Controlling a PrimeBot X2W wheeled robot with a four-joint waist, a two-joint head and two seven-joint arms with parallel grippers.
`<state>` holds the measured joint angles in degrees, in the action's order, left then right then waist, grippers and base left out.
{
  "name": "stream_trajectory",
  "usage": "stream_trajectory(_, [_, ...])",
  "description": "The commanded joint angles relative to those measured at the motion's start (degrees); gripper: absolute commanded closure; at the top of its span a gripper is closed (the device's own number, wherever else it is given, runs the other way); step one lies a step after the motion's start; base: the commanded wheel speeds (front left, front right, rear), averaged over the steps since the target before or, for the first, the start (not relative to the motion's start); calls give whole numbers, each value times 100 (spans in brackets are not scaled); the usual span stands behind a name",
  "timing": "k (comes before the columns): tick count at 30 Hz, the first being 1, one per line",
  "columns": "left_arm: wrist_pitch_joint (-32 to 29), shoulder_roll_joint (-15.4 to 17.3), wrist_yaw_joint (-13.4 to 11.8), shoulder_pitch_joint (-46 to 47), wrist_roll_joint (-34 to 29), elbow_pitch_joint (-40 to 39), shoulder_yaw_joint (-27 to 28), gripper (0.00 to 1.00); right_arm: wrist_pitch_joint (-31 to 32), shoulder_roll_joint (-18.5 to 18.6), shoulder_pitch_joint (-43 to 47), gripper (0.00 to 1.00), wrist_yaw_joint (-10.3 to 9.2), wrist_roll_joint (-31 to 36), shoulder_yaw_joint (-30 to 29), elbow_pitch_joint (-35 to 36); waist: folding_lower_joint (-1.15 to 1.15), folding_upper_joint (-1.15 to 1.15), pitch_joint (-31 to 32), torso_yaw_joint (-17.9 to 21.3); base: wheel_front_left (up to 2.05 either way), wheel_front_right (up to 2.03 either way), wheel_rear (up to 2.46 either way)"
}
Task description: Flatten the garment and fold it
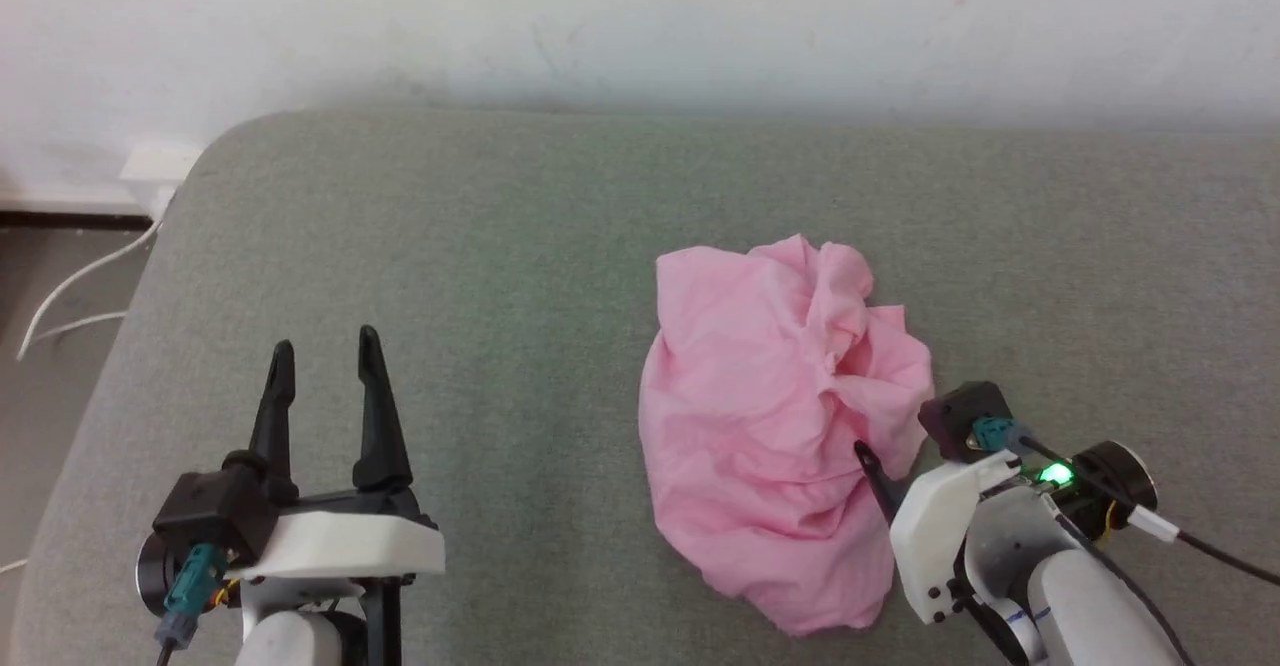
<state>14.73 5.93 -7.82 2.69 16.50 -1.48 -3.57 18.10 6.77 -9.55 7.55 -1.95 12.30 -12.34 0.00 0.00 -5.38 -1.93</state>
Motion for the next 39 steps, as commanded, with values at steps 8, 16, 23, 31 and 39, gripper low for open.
stream_trajectory(8, [26,-245,270,16,-185,73,245,0,27,29,-338,100,-6,-67,-569,-188,0,0,-197,-264,0,0,0])
stream_trajectory(16, [27,-295,419,25,-239,221,260,0,257,-101,342,100,-6,237,-2983,236,0,0,-73,-242,0,0,0])
stream_trajectory(23, [27,-303,499,11,-207,364,209,0,909,-354,857,0,-6,362,-4253,399,0,0,-37,-95,0,0,0])
stream_trajectory(31, [27,-304,676,181,-9,485,-402,0,-3,-387,1036,0,-6,-286,-3601,1138,0,0,-98,81,0,0,0])
stream_trajectory(39, [-634,-304,1143,914,496,1382,-2577,0,-1199,-389,991,0,-6,-375,-2468,1747,0,0,-207,456,0,0,0])
